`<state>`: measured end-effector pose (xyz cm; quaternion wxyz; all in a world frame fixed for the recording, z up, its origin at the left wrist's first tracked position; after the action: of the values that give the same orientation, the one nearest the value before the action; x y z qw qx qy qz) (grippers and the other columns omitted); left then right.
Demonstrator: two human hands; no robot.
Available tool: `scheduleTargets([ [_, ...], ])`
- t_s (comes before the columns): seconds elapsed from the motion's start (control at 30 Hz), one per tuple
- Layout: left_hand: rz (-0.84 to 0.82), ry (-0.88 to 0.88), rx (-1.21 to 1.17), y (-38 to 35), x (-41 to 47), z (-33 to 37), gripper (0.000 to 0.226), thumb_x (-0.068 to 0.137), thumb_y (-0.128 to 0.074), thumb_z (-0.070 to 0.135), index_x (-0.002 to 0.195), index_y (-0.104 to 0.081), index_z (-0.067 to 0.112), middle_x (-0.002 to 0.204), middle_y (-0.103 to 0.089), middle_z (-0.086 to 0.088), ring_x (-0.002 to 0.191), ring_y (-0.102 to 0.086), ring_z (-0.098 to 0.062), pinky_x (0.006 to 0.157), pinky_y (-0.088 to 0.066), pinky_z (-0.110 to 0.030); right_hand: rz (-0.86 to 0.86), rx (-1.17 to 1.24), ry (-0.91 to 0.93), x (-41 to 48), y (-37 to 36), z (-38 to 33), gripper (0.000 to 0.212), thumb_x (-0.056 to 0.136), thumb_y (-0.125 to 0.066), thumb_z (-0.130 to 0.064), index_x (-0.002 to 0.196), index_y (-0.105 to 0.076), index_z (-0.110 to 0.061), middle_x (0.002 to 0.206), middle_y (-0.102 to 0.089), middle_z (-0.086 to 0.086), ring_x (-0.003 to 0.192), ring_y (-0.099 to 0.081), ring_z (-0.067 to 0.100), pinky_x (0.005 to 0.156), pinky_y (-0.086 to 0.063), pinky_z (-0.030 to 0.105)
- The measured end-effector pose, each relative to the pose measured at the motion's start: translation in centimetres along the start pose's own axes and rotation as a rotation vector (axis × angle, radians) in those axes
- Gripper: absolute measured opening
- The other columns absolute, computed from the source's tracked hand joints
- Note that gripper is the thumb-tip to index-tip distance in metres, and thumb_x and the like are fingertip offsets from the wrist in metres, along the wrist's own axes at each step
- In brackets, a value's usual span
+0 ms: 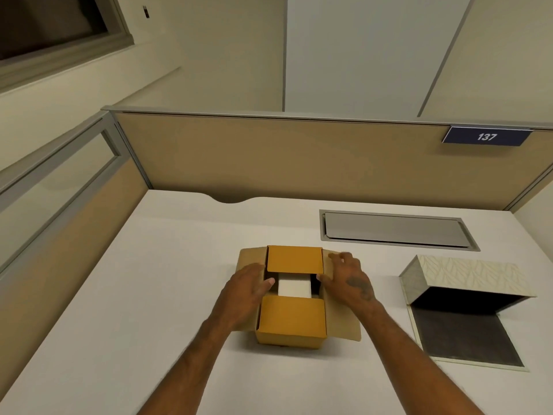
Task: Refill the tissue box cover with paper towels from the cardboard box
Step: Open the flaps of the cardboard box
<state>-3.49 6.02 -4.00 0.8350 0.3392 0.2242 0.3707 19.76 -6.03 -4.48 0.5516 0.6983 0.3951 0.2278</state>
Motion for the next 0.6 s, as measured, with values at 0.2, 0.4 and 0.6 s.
scheduleTargets([
  [0.2,-0.224,-0.254,0.392,-0.4,-2.1,1.1,0.093,0.075,-0.040,0.083,0.149,-0.026,0.029,0.159,-0.026,0.007,0.145,-0.017,-0.011,0.120,-0.009,-0.039,-0.166,-0.236,0.228,2.6,-1.0,-1.0,0.084,0.086,-0.064,-0.044,0.153,-0.018,-0.020,0.163,-0.015,0.009,0.151,-0.010,0.035,0.117,-0.025,0.052],
  [0.4,-0.233,-0.374,0.640,-1.1,-3.3,1.1,0.098,0.072,-0.051,0.076,0.150,-0.022,0.023,0.153,-0.035,0.000,0.145,-0.020,-0.017,0.120,0.006,-0.052,-0.159,-0.185,0.254,3.6,0.2,-1.2,0.072,0.090,-0.061,-0.041,0.150,-0.027,-0.019,0.155,-0.036,0.011,0.141,-0.036,0.032,0.111,-0.037,0.047],
  [0.6,-0.037,-0.469,0.543,0.2,-5.5,2.7,0.071,0.079,-0.057,0.067,0.136,-0.045,0.026,0.137,-0.054,0.003,0.130,-0.045,-0.015,0.120,-0.009,-0.043,0.064,0.208,0.076,4.4,3.6,-1.3,0.043,0.086,-0.068,-0.040,0.121,-0.053,-0.020,0.117,-0.060,0.007,0.098,-0.060,0.022,0.078,-0.051,0.032],
])
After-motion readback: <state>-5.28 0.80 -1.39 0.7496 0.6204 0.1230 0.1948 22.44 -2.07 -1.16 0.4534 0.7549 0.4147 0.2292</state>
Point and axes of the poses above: each hand's wrist, its own x-axis towards the middle knuckle, its own y-axis out of the back of the hand, z = x × y, the point moved 2 cm from there along x, towards the middle knuckle
